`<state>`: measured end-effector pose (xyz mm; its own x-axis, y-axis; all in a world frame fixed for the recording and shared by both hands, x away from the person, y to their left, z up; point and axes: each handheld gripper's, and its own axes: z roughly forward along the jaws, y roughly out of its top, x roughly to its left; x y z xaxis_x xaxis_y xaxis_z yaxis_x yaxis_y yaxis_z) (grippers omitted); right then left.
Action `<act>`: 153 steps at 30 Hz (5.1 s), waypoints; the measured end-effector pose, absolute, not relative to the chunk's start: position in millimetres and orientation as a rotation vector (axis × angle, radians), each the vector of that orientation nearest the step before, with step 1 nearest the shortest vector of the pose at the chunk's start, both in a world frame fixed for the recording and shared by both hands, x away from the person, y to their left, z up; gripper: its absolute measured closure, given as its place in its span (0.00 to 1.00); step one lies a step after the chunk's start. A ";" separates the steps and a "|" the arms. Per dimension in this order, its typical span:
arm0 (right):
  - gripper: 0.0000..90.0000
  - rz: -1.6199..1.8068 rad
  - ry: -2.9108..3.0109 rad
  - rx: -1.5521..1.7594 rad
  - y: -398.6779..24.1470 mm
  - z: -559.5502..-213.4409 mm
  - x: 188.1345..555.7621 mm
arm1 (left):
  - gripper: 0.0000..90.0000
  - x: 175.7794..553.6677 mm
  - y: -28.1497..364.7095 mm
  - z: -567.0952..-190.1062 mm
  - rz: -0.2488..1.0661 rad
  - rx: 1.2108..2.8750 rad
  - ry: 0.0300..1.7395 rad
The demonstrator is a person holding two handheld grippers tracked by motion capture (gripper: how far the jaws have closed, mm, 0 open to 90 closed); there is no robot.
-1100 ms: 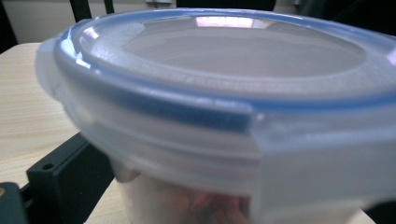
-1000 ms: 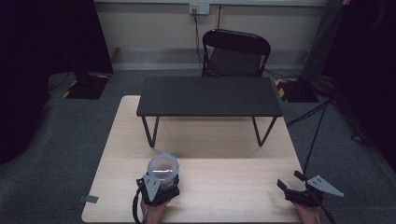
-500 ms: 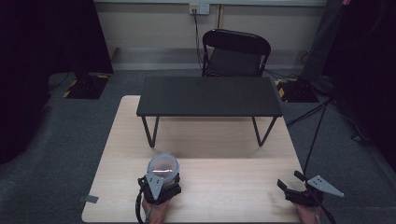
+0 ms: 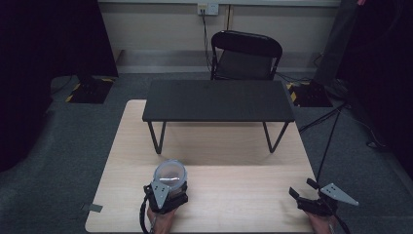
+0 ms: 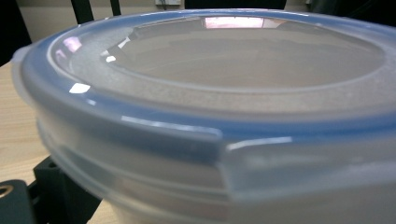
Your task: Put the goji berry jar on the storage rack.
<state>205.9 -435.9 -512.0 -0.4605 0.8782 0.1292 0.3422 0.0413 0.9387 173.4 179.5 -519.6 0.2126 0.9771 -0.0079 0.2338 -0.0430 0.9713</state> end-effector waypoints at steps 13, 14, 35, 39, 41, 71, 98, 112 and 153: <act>0.09 1.418 1.832 1.226 -435.1 -511.9 205.7 | 0.02 174.0 187.9 -501.0 0.906 1.507 1.160; 0.09 1.418 1.832 1.226 -435.1 -511.9 205.7 | 0.02 174.0 189.1 -497.4 0.899 1.508 1.154; 0.09 1.418 1.833 1.228 -435.3 -511.7 206.0 | 0.02 229.6 213.7 -343.8 0.727 1.542 0.896; 0.09 1.416 1.833 1.229 -435.0 -511.5 205.9 | 0.02 254.4 201.5 -318.3 0.743 1.566 0.882; 0.09 1.418 1.832 1.229 -435.2 -511.7 205.8 | 0.02 267.8 195.2 -307.7 0.744 1.572 0.881; 0.09 1.421 1.835 1.225 -435.9 -511.9 205.7 | 0.02 400.7 126.5 -285.3 0.741 1.574 1.026; 0.09 1.417 1.841 1.219 -435.3 -511.5 205.8 | 0.00 395.0 113.3 -324.1 0.853 1.508 1.007; 0.08 1.412 1.844 1.219 -434.7 -511.0 206.0 | 0.00 366.7 130.4 -344.8 0.862 1.467 0.982; 0.08 1.401 1.850 1.217 -432.5 -510.2 205.3 | 0.01 172.3 258.4 -493.5 0.795 1.449 0.893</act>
<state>205.3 -432.5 -510.2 -0.4643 0.8785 0.1122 0.3459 0.0632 0.9361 172.3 258.4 -493.5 0.4722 0.8810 -0.0279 0.0750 -0.0086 0.9971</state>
